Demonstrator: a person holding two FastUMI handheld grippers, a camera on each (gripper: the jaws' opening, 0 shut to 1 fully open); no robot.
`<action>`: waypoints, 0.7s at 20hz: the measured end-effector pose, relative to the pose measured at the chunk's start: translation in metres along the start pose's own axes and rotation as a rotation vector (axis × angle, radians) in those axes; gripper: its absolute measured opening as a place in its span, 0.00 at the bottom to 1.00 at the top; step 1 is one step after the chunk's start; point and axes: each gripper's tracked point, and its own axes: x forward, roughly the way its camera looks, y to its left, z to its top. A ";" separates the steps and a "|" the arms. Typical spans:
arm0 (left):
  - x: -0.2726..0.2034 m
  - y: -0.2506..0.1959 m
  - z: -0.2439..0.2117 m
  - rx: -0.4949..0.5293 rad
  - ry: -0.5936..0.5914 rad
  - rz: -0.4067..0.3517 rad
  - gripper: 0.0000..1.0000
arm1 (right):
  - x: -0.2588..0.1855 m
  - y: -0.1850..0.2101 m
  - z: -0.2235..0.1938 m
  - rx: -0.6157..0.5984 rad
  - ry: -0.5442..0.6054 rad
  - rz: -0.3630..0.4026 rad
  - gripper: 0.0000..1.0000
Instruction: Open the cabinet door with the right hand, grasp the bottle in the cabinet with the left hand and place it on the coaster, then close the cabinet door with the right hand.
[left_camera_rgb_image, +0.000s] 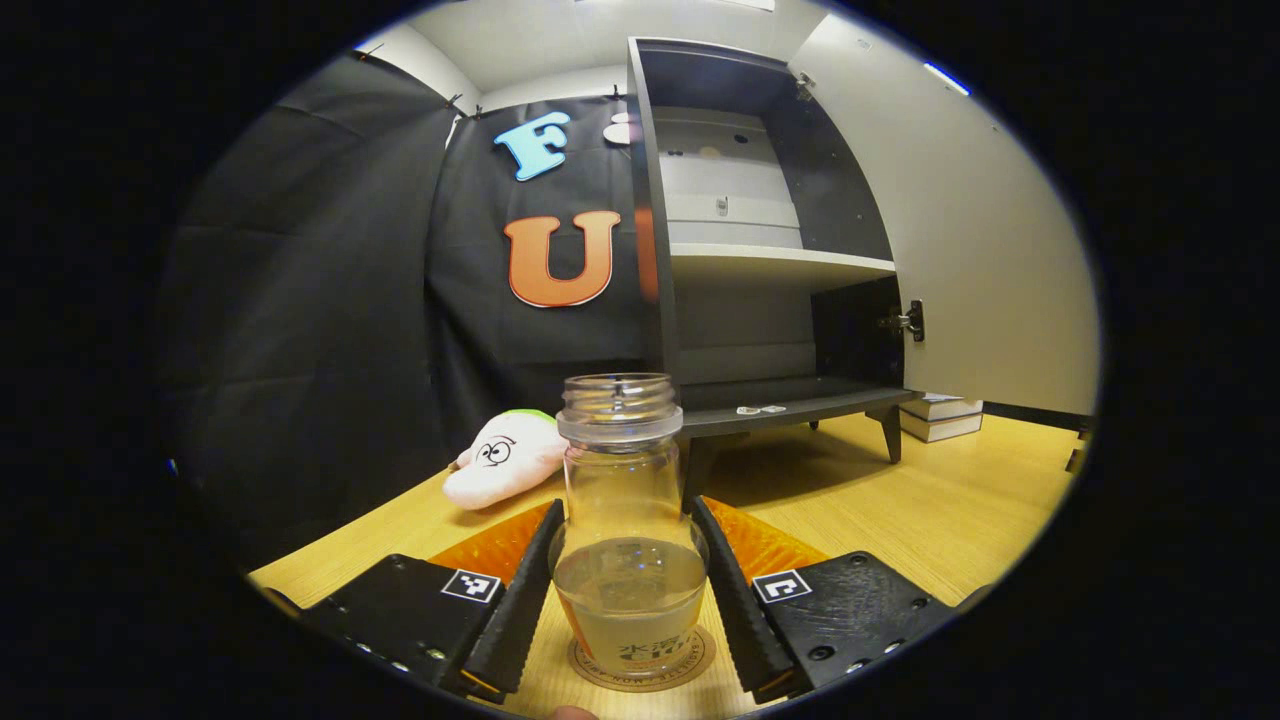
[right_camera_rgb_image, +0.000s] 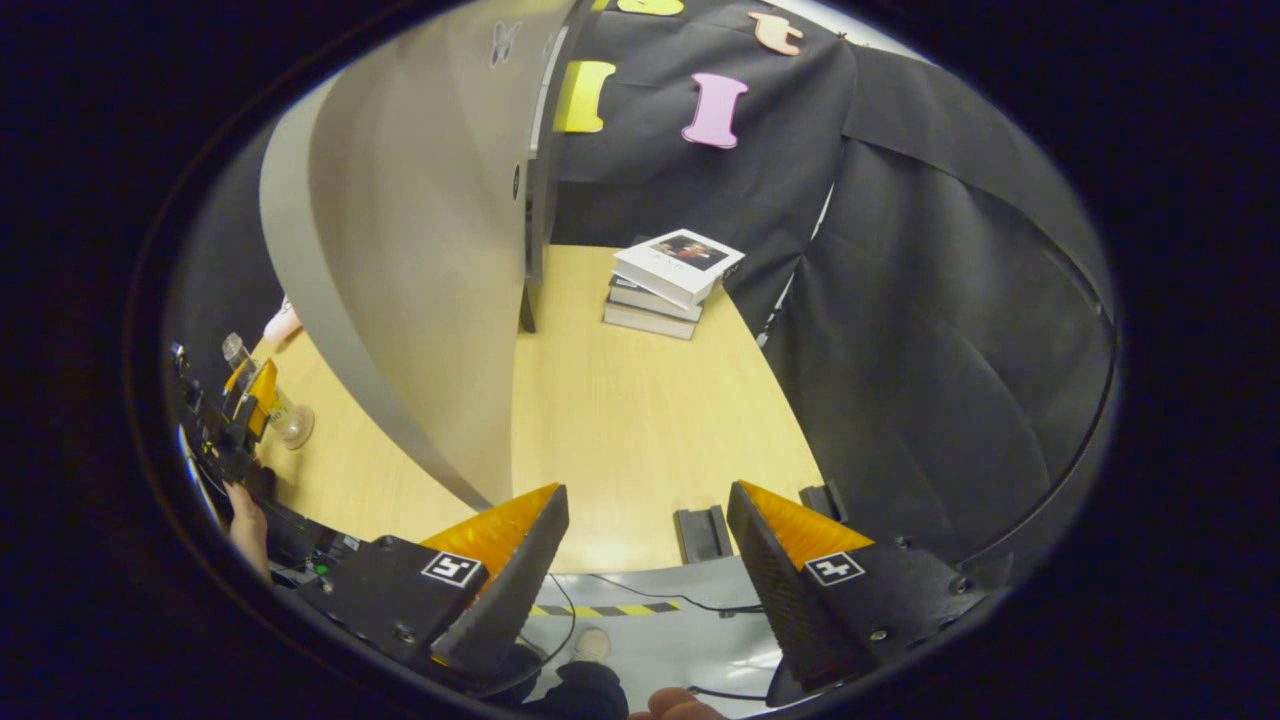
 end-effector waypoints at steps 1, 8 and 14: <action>0.002 0.000 -0.003 -0.002 0.002 0.003 0.76 | 0.002 0.001 -0.001 0.003 0.008 0.005 1.00; 0.009 -0.001 -0.008 -0.031 0.006 0.011 0.84 | 0.006 -0.010 -0.008 0.012 0.023 0.000 1.00; 0.006 0.005 0.003 -0.024 -0.029 0.021 0.95 | 0.012 -0.004 -0.016 -0.004 0.040 0.015 1.00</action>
